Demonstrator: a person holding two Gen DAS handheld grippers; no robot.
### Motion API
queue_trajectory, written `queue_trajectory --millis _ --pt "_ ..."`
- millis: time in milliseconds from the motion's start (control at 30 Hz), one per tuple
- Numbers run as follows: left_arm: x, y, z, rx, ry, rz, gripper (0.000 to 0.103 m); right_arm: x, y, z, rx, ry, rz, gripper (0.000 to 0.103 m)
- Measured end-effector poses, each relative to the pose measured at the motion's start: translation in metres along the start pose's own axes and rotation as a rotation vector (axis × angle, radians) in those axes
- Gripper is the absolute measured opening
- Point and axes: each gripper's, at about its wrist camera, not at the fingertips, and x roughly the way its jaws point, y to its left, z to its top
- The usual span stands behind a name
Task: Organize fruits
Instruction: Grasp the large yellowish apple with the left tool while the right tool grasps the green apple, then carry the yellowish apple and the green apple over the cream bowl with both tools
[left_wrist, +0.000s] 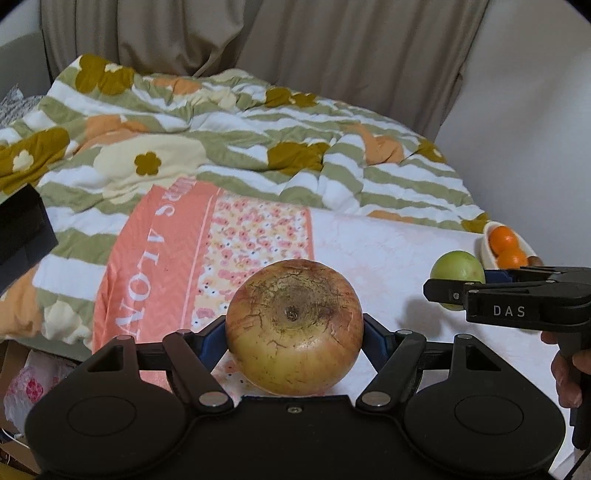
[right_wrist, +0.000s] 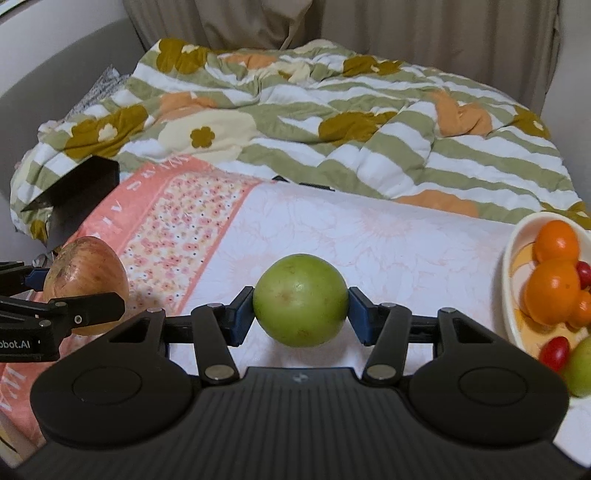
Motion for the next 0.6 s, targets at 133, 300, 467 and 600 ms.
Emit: queue_trajectory --millis 133,300,467,600 --pt "-0.014 -0.01 0.002 0.022 -0.024 -0.024 0.077 -0.025 -0.003 -0.007 0.031 -0.029 -0.014 0.069" --pt "-0.027 -0.03 0.006 0.079 -0.053 -0.072 0.077 -0.057 -0.013 -0.017 0.102 -0.059 -0.047 0.069" --pt "-0.033 -0.056 0.012 0.134 -0.073 -0.142 0.077 -0.09 -0.028 -0.03 0.154 -0.095 -0.097 0.069" --pt "-0.035 -0.082 0.015 0.177 -0.081 -0.197 0.077 -0.116 -0.046 -0.042 0.191 -0.116 -0.145 0.069"
